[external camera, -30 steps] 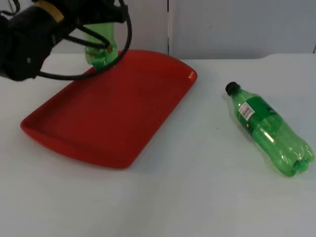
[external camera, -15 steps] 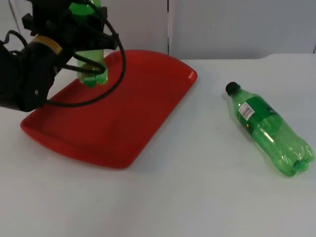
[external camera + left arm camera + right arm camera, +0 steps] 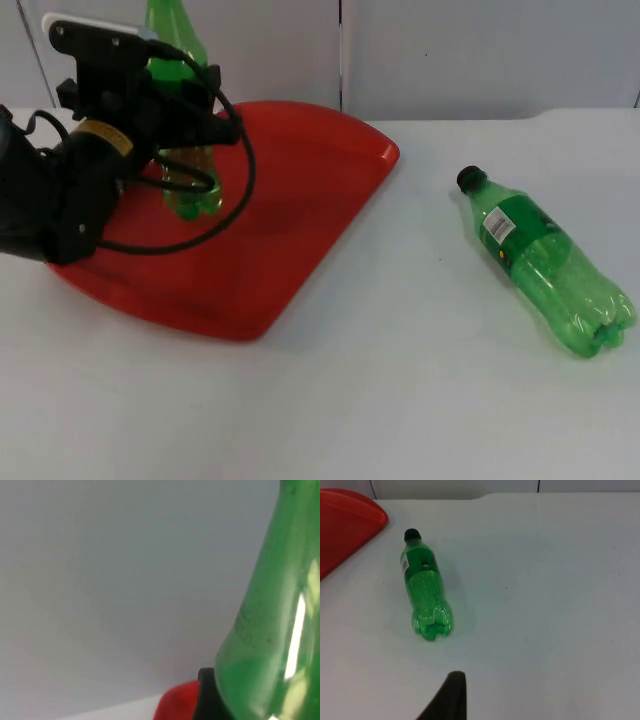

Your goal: Place the bottle upright on the tray.

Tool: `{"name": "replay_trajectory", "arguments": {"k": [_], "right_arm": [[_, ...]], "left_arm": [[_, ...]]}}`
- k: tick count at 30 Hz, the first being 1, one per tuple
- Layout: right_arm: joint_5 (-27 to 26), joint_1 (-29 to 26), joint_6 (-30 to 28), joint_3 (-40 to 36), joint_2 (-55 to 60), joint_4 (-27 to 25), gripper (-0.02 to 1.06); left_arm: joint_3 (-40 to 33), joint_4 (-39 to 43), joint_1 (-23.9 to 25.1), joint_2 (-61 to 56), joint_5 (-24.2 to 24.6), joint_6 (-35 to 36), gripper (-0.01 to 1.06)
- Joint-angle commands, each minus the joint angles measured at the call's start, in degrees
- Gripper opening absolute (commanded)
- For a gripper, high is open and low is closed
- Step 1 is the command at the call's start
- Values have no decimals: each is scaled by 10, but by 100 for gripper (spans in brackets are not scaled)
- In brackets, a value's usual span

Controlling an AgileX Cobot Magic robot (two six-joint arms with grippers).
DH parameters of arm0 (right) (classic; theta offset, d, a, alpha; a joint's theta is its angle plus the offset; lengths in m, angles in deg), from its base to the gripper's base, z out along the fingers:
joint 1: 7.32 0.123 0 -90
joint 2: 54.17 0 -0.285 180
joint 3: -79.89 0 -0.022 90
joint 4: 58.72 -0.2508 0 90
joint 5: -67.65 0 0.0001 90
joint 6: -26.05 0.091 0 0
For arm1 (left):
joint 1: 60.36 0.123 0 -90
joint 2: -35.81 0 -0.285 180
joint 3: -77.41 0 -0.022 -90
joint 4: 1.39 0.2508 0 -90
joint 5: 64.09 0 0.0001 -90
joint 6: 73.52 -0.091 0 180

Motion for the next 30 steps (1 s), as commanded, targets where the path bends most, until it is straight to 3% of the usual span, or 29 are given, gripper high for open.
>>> {"name": "replay_trajectory", "arguments": {"k": [1, 13, 16, 21, 22, 24, 26, 30], "right_arm": [[-3, -4, 1, -2, -2, -2, 105], [-3, -4, 1, -2, -2, -2, 105], [-3, -4, 1, -2, -2, -2, 105], [-3, -4, 1, -2, -2, -2, 105], [-3, -4, 1, -2, -2, -2, 105], [-3, -4, 1, -2, -2, -2, 105], [-3, -4, 1, -2, -2, -2, 105], [-3, -4, 1, -2, -2, -2, 105]], "left_arm": [[0, 1, 2, 5, -15, 1, 0], [0, 15, 2, 17, -15, 1, 1], [-1, 15, 2, 17, -15, 1, 10], [-1, 15, 2, 17, -15, 1, 55], [-1, 15, 2, 17, -15, 1, 55], [-1, 15, 2, 17, -15, 1, 70], [-1, 15, 2, 17, -15, 3, 77], [-1, 18, 2, 17, -15, 3, 77]]}}
